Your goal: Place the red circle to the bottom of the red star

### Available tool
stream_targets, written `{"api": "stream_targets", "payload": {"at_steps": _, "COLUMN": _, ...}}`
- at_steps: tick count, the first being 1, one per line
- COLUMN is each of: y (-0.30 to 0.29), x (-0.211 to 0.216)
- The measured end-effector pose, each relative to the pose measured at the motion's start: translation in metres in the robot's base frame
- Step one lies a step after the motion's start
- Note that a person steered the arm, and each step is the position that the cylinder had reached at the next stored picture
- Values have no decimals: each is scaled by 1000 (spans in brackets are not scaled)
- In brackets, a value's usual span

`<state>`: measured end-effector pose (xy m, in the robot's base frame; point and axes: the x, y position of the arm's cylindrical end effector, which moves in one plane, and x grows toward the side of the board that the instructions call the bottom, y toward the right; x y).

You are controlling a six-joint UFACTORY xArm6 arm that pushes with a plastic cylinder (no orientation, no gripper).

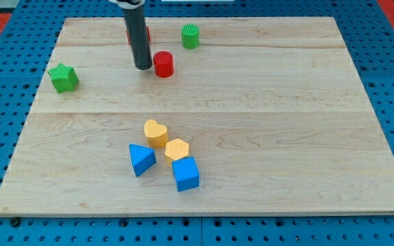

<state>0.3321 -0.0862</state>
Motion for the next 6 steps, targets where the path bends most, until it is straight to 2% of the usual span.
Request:
{"api": "stream_targets", "payload": {"at_steps": 1, "y": 47, "x": -5}}
{"api": "stream_targets", "payload": {"at_steps": 2, "y": 44, "x": -36}}
{"api": "stream_targets", "payload": {"at_steps": 3, "y": 71, "x": -45}}
{"api": "stream_targets", "payload": {"at_steps": 4, "y": 114, "x": -27}}
{"api": "stream_targets", "payload": {"at_steps": 5, "y": 104, "x": 1}}
{"api": "stream_targets", "payload": {"at_steps": 6, "y": 43, "x": 10}}
